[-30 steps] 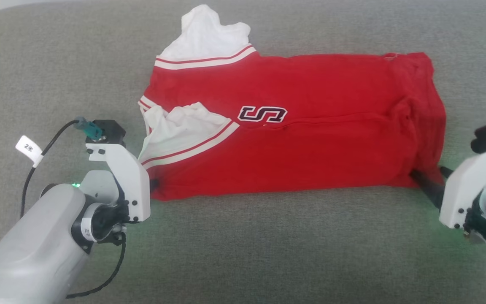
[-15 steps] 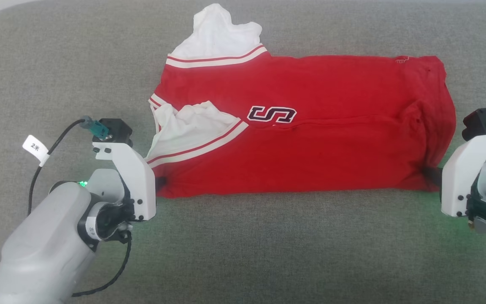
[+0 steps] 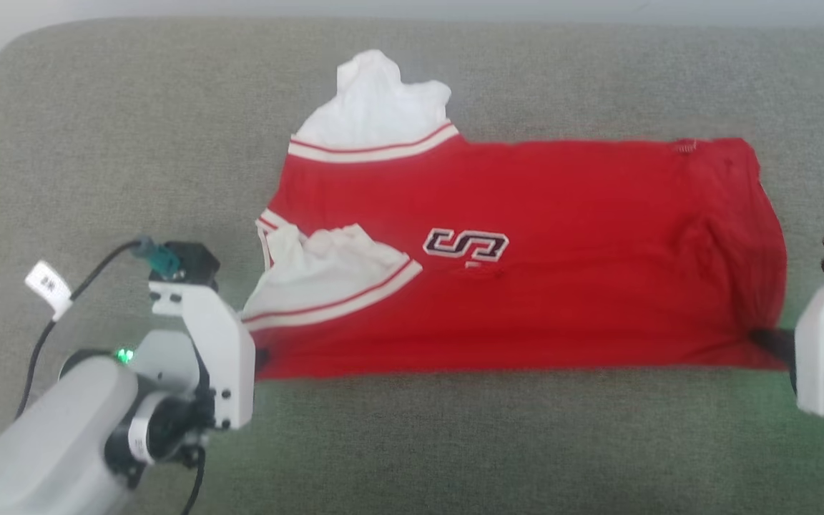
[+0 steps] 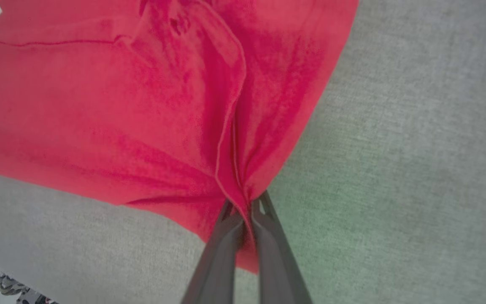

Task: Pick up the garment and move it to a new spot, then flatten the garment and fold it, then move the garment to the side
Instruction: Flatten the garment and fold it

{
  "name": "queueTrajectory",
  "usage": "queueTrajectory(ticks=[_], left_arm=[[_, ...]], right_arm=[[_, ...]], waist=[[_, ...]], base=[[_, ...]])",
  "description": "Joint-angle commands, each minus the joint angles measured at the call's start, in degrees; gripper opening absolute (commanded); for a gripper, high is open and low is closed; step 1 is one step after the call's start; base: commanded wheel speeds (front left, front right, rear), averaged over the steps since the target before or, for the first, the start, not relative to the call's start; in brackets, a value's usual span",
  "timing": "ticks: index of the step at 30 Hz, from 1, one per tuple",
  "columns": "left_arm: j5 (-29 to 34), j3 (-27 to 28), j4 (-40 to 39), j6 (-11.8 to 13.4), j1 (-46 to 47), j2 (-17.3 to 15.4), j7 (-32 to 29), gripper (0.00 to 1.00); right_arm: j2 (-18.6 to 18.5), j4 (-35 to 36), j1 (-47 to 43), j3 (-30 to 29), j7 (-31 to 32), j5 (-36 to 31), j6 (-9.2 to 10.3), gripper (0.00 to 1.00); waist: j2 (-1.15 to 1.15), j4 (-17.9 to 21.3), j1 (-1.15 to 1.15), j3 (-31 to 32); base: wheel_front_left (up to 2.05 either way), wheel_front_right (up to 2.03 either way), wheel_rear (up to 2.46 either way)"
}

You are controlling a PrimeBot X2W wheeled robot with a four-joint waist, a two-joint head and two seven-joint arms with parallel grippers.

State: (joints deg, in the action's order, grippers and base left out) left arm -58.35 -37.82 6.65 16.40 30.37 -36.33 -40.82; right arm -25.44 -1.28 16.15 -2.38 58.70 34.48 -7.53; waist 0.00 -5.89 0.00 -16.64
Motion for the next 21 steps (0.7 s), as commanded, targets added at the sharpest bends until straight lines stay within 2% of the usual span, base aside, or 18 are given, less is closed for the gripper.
queueTrajectory(ticks=[1,4,9,13,16,17,18,19,20,21], left_arm=[[0.4,0.1,-1.7,1.1,-1.7,-1.0,-0.3,0.0],[0.5,0.1,-6.8,3.9,-4.8,-2.8,-0.7,0.0],[0.1,-0.7,-11.1,6.8,-9.9,-4.1,-0.5,0.0],[-0.3,-1.7,-9.6,7.0,-11.9,-2.9,0.0,0.0],[-0.7,-1.9,-7.0,5.9,-11.8,-1.4,0.9,0.0],[-0.3,-2.2,-6.0,5.3,-11.3,-1.2,1.0,0.04],[0.0,-2.2,-5.2,5.0,-10.9,-1.0,1.5,0.5],[0.0,-2.1,-4.3,4.7,-10.6,-0.7,1.7,1.0],[-0.3,-2.0,-3.7,4.6,-10.3,-0.7,1.6,1.0],[-0.4,-1.9,-3.1,4.6,-9.9,-0.9,1.3,1.0]], right_arm=[[-0.3,1.2,-1.5,-0.7,0.9,0.2,0.08,0.0],[-0.2,4.2,-4.6,-2.3,2.6,0.2,0.08,0.0],[2.3,6.4,-9.2,-4.6,3.8,-0.3,0.08,0.0],[3.7,4.5,-10.2,-4.3,2.5,-0.7,0.08,0.0],[5.0,2.2,-9.1,-3.3,0.8,-0.9,0.08,0.0],[5.1,1.3,-8.7,-2.8,0.1,-1.1,0.08,0.02],[5.3,0.5,-8.1,-2.4,-0.8,-1.3,0.08,0.45],[5.4,-0.3,-7.8,-2.1,-1.3,-1.3,0.08,0.79],[5.5,-1.1,-7.5,-1.5,-1.5,-1.0,0.08,0.98],[5.5,-1.6,-7.2,-1.3,-2.1,-1.0,0.08,1.0]], waist=[[0.0,-0.1,0.0,0.1],[0.0,-0.2,0.0,0.1],[0.0,-0.3,0.0,-0.3],[0.0,0.0,0.0,-0.5],[0.0,0.3,0.0,-0.6],[0.0,0.4,0.0,-0.6],[0.0,0.5,0.0,-0.6],[0.0,0.5,0.0,-0.6],[0.0,0.6,0.0,-0.5],[0.0,0.7,0.0,-0.4]], base=[[0.0,0.0,0.0],[0.0,0.0,0.0],[0.0,0.0,0.0],[0.0,0.0,0.0],[0.0,0.0,0.0],[0.0,0.0,0.0],[0.0,0.0,0.0],[0.0,0.0,0.0],[0.0,0.0,0.0],[0.0,0.0,0.0]])
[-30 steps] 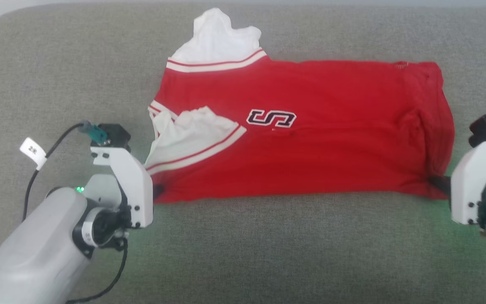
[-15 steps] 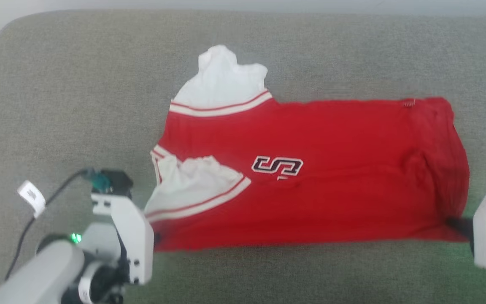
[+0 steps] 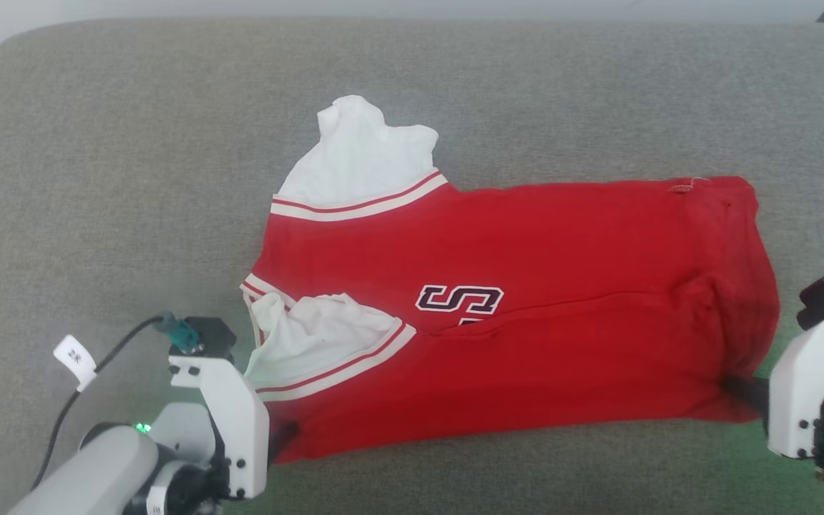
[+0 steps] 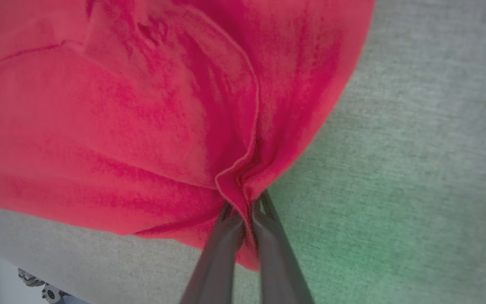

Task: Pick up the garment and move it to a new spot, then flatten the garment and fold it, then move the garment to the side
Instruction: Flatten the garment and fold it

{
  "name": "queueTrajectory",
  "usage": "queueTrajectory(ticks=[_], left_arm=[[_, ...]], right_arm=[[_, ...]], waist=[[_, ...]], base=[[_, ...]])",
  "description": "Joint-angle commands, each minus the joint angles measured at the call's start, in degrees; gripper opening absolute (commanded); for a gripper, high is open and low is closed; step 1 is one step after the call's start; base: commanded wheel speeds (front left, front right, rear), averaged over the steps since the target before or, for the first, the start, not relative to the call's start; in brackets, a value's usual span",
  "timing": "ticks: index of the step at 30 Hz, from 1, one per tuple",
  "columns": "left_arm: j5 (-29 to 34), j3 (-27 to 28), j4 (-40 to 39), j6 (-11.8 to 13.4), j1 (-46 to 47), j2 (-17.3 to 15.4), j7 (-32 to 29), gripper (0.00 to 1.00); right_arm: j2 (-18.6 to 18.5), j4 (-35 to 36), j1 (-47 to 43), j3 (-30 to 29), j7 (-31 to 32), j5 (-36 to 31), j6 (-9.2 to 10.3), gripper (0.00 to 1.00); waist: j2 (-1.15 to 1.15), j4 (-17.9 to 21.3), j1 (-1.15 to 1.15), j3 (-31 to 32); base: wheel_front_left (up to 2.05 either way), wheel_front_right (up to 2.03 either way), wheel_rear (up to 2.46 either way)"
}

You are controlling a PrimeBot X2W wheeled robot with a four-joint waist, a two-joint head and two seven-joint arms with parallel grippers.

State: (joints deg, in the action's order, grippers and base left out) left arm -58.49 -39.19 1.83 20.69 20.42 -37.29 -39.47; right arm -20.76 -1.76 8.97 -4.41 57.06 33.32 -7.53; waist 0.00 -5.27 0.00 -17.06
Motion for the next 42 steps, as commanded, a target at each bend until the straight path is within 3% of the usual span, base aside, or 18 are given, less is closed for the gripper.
queueTrajectory(ticks=[1,12,18,22,31,37,42], left_arm=[[-0.4,-0.1,2.0,0.4,0.3,-0.3,-0.1,1.0],[1.0,4.3,-7.6,3.1,5.2,-8.1,-3.4,1.0],[1.6,6.3,-7.3,1.1,9.9,-10.3,-3.8,1.0],[3.0,7.2,-3.4,-1.9,14.6,-10.6,-2.6,1.0],[5.1,9.1,11.2,-9.2,25.5,-9.4,2.3,1.0],[5.9,8.5,20.8,-12.3,31.6,-7.7,2.1,1.0],[6.0,7.4,27.2,-11.9,35.0,-6.1,-1.1,1.0]], right_arm=[[0.9,-1.6,0.3,0.7,-0.9,0.1,0.08,1.0],[1.4,1.6,2.3,0.3,-6.3,0.9,0.07,1.0],[2.4,6.1,4.5,0.1,-13.0,-0.6,0.07,1.0],[3.0,8.7,7.2,2.1,-22.6,-2.2,0.05,1.0],[5.1,6.6,13.4,7.2,-42.9,-5.2,0.06,1.0],[5.9,4.6,14.6,9.3,-46.4,-5.3,0.05,1.0],[5.7,3.5,15.1,10.3,-46.3,-4.5,0.05,1.0]], waist=[[0.0,0.2,0.0,0.2],[0.0,4.2,0.0,1.9],[0.0,7.7,0.0,1.4],[0.0,11.3,0.0,0.3],[0.0,19.3,0.0,-3.7],[0.0,22.3,0.0,-6.1],[0.0,23.2,0.0,-7.7]], base=[[0.0,0.0,0.0],[0.0,0.0,0.0],[0.0,0.0,0.0],[0.0,0.0,0.0],[0.0,0.0,0.0],[0.0,0.0,0.0],[0.0,0.0,0.0]])
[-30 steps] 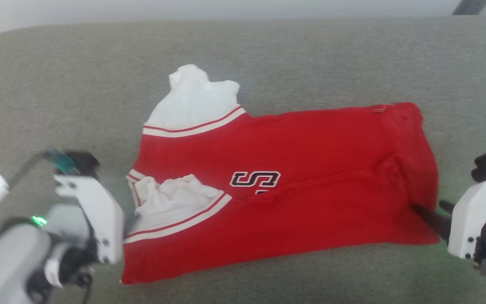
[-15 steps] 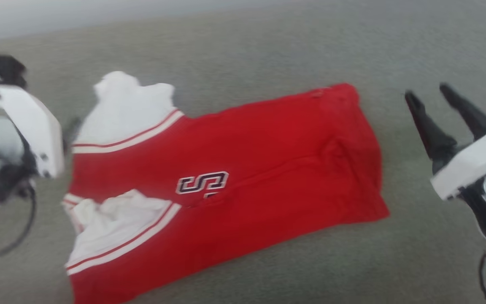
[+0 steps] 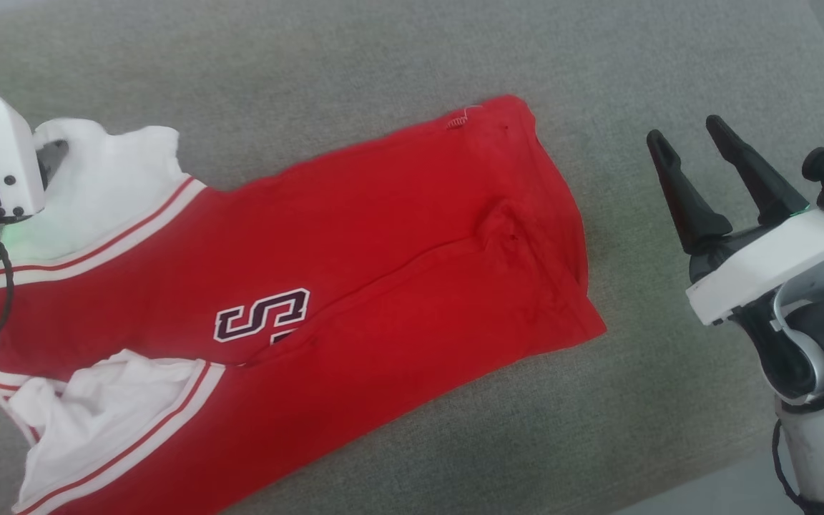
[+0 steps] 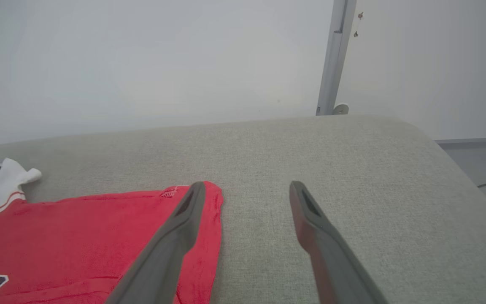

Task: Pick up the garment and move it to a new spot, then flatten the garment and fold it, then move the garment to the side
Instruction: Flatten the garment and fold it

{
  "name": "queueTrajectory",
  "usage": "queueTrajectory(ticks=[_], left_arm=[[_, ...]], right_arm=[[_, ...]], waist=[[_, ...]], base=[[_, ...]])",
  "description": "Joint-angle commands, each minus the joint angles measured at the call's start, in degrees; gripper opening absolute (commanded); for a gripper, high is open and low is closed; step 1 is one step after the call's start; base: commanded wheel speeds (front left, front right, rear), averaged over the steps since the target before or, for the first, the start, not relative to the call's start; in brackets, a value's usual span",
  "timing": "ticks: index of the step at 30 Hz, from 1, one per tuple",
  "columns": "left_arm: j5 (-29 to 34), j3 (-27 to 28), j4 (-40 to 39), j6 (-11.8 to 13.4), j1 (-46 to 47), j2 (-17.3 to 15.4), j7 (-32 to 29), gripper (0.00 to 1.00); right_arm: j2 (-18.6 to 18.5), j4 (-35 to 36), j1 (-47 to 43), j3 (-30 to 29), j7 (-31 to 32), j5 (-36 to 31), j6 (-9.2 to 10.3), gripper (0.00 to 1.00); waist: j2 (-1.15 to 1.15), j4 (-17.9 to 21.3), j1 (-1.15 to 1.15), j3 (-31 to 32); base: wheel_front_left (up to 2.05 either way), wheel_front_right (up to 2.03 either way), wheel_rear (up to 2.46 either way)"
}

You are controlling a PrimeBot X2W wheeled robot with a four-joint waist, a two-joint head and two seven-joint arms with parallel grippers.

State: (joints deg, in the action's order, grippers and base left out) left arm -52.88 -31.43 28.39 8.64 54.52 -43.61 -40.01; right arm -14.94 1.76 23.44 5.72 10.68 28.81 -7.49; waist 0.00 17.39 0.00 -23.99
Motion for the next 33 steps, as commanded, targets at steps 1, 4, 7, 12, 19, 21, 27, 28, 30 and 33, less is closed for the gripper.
queueTrajectory(ticks=[1,4,7,12,19,21,27,28,30,33], left_arm=[[0.4,-0.5,1.9,0.4,1.4,0.4,-1.2,1.0],[0.2,-1.4,4.8,0.4,2.5,1.4,-3.5,1.0],[0.1,-2.4,7.3,0.3,2.6,2.7,-5.2,1.0],[-0.6,-3.2,10.6,1.0,3.4,4.9,-7.5,0.0],[0.7,-4.1,10.8,-0.6,7.8,8.3,-5.2,0.0],[1.0,-4.3,10.9,-0.9,8.4,8.7,-4.8,0.0],[1.9,-5.4,12.5,-1.8,11.2,13.0,-2.9,0.0],[2.0,-5.6,13.0,-1.9,11.7,13.7,-2.6,0.0],[2.0,-5.8,14.0,-2.2,12.2,14.9,-1.9,0.0],[2.1,-6.1,15.3,-2.5,13.1,16.3,-1.1,0.0]], right_arm=[[-0.1,-0.4,0.7,0.3,0.2,0.4,0.01,1.0],[-0.3,-1.1,1.4,0.7,0.9,0.9,0.01,1.0],[-0.8,-1.7,1.8,1.3,2.2,1.6,0.01,1.0],[-1.3,-2.6,3.6,2.6,4.8,2.8,0.01,1.0],[-2.1,-7.4,10.8,5.0,10.8,5.0,0.01,1.0],[-2.1,-8.6,12.3,5.5,11.7,5.4,0.01,1.0],[-3.4,-19.0,21.3,8.7,18.2,4.5,0.01,1.0],[-3.3,-20.9,22.6,9.3,19.7,4.7,0.01,1.0],[-3.2,-24.8,25.0,10.5,22.8,4.9,0.01,1.0],[-3.2,-29.8,27.8,12.4,27.7,5.2,0.01,1.0]], waist=[[0.0,0.6,0.0,-1.0],[0.0,0.7,0.0,-1.7],[0.0,0.5,0.0,-2.2],[0.0,-0.5,0.0,-2.8],[0.0,-3.8,0.0,-3.6],[0.0,-4.3,0.0,-3.8],[0.0,-8.0,0.0,-4.6],[0.0,-8.5,0.0,-4.7],[0.0,-9.4,0.0,-4.9],[0.0,-10.5,0.0,-5.1]], base=[[0.0,0.0,0.0],[0.0,0.0,0.0],[0.0,0.0,0.0],[0.0,0.0,0.0],[0.0,0.0,0.0],[0.0,0.0,0.0],[0.0,0.0,0.0],[0.0,0.0,0.0],[0.0,0.0,0.0],[0.0,0.0,0.0]])
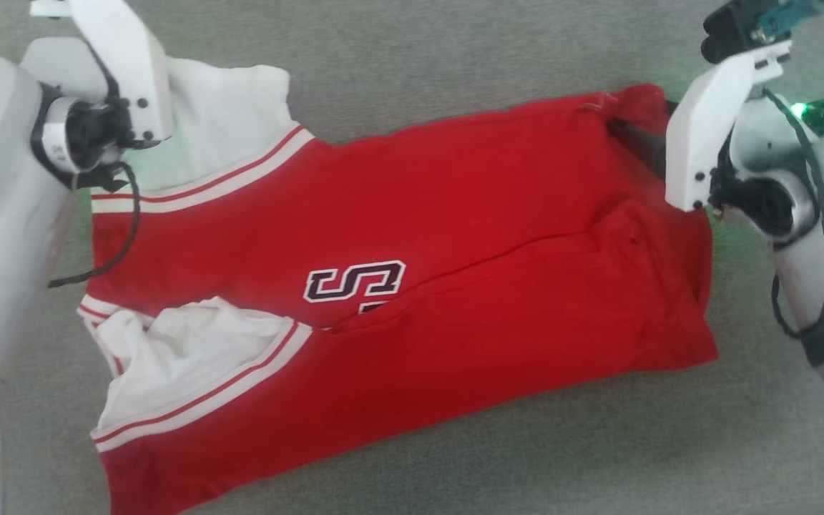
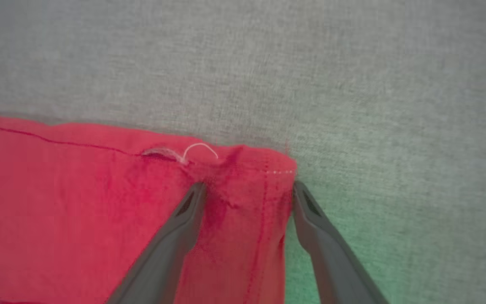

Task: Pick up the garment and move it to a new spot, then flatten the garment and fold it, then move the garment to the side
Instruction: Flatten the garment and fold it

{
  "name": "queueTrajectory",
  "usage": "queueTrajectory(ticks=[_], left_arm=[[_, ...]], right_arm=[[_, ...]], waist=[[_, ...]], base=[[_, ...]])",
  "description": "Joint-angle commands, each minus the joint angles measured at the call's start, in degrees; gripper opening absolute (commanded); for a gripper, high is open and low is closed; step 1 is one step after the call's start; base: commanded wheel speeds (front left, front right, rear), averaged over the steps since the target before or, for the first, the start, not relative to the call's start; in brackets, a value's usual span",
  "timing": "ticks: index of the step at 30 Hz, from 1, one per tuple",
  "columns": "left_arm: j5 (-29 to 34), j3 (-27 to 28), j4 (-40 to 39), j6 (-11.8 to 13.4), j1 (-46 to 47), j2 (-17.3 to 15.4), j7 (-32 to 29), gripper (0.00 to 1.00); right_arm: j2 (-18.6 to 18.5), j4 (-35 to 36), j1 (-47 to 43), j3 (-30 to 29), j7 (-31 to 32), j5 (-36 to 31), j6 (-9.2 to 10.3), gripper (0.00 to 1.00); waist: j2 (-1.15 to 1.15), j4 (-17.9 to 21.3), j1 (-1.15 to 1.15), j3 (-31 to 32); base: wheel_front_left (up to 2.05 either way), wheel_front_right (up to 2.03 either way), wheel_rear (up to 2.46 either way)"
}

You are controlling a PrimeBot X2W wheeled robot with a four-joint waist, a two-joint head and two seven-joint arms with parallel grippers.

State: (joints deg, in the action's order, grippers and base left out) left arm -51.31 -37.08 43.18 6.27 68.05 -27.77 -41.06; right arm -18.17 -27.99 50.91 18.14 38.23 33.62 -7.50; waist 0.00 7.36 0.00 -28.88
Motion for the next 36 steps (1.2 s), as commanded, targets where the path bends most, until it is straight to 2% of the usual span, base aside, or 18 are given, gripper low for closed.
queueTrajectory(ticks=[1,7,8,9,17,25,30,36], left_arm=[[0.5,-0.5,1.0,-0.3,-0.2,0.8,0.2,0.0],[0.2,-0.7,3.5,-1.4,0.8,2.5,1.8,0.0],[0.2,-0.8,3.9,-1.5,1.0,2.8,2.2,0.0],[0.3,-0.9,4.4,-1.8,1.1,2.9,2.5,0.0],[-0.3,-0.8,6.0,-5.0,3.5,4.1,3.7,0.0],[0.4,-2.4,1.4,-6.4,3.5,2.8,1.1,0.0],[0.4,-2.9,-4.1,-5.3,1.0,1.4,-0.2,0.0],[0.8,-4.2,-18.0,-0.6,-4.9,-2.0,-3.5,0.0]], right_arm=[[0.1,-1.6,1.0,0.8,1.8,0.4,0.02,1.0],[1.5,-10.2,3.0,3.9,10.2,2.1,0.02,1.0],[1.3,-11.0,3.3,4.7,11.1,2.0,0.02,0.34],[1.1,-11.4,3.5,5.1,11.7,2.3,0.02,0.0],[-1.4,-10.2,5.5,5.7,9.1,4.7,0.02,0.0],[-6.1,-2.7,2.3,5.1,6.8,6.5,0.02,0.0],[-8.6,2.8,-0.6,4.0,7.7,7.2,0.02,0.0],[-11.5,11.6,-7.1,0.0,10.1,7.4,0.02,0.0]], waist=[[0.0,-0.7,0.0,-0.2],[0.0,-1.6,0.0,-0.2],[0.0,-1.8,0.0,-0.1],[0.0,-2.0,0.0,0.0],[0.0,-3.9,0.0,2.6],[0.0,-7.0,0.0,6.8],[0.0,-8.5,0.0,8.5],[0.0,-10.7,0.0,10.4]], base=[[0.0,0.0,0.0],[0.0,0.0,0.0],[0.0,0.0,0.0],[0.0,0.0,0.0],[0.0,0.0,0.0],[0.0,0.0,0.0],[0.0,0.0,0.0],[0.0,0.0,0.0]])
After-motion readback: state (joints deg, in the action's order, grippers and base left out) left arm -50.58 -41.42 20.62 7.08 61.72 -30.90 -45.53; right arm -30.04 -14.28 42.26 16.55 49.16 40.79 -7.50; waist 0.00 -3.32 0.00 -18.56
